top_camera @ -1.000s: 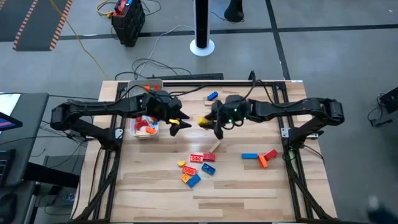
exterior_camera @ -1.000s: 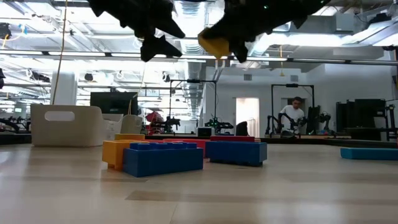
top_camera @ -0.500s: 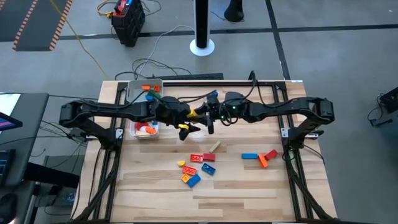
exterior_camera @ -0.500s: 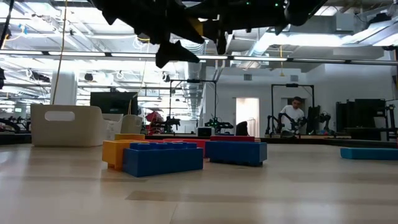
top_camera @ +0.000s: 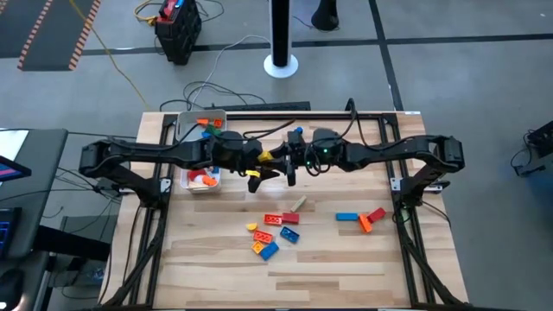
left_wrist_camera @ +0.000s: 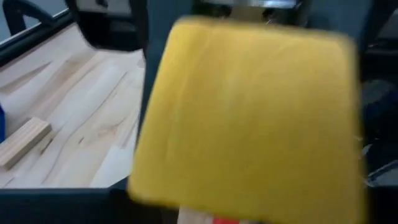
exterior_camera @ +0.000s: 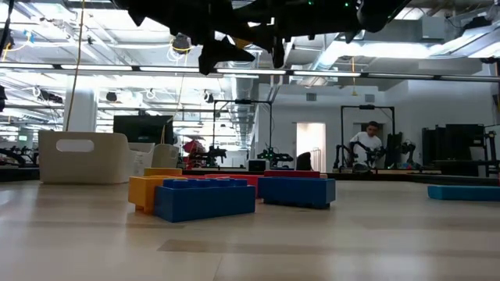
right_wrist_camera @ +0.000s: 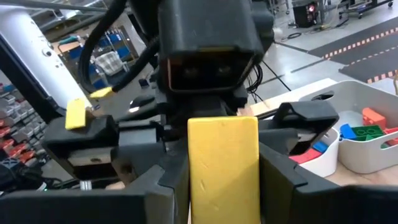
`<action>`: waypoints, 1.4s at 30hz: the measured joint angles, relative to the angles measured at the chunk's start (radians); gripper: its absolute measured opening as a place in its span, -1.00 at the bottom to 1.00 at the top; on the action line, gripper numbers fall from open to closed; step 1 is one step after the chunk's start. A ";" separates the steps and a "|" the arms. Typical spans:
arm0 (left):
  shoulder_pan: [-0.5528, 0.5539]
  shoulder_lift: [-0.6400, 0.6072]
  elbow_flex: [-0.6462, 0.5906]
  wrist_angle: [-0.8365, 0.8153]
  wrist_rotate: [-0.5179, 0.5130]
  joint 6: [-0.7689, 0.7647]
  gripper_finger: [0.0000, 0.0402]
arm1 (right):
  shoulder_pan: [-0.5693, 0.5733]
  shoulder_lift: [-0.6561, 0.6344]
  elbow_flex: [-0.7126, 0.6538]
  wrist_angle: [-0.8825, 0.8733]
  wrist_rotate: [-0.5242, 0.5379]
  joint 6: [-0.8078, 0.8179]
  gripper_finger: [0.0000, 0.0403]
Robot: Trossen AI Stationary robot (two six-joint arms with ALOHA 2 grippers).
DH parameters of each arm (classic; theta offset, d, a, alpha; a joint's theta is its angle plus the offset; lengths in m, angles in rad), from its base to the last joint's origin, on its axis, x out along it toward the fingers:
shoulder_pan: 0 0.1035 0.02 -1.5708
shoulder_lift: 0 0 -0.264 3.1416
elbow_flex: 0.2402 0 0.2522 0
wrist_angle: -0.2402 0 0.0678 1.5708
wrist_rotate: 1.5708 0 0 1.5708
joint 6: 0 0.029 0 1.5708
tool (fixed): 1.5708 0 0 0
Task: Sort blocks by size
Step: Put the large yellow wooden block into the white bin
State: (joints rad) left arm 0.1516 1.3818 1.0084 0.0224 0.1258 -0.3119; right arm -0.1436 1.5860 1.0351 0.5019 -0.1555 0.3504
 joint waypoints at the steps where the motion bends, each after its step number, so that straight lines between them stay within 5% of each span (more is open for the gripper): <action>1: 0.000 -0.003 0.000 0.004 0.000 0.000 -0.14 | 0.000 0.000 0.000 0.000 0.000 0.000 -0.24; 12: 0.005 -0.014 -0.001 0.036 -0.018 0.005 -0.37 | -0.001 -0.004 0.002 -0.030 -0.034 -0.003 -0.24; 20: 0.006 -0.013 -0.002 0.036 -0.054 -0.021 -0.38 | -0.024 -0.050 0.001 -0.169 -0.034 0.011 0.20; 26: 0.007 -0.017 0.001 0.004 -0.072 -0.027 -0.38 | -0.057 -0.127 -0.002 -0.321 -0.052 -0.031 0.26; 34: 0.052 -0.141 0.002 -0.444 -0.207 -0.031 -0.37 | -0.090 -0.216 -0.002 -0.606 -0.045 -0.090 0.28; 42: 0.182 -0.264 0.002 -0.764 -0.356 -0.067 -0.36 | -0.070 -0.205 -0.002 -0.624 -0.007 -0.083 0.28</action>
State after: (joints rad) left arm 0.3334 1.1178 1.0100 -0.7419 -0.2301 -0.3792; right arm -0.2135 1.3812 1.0332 -0.1221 -0.1627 0.2675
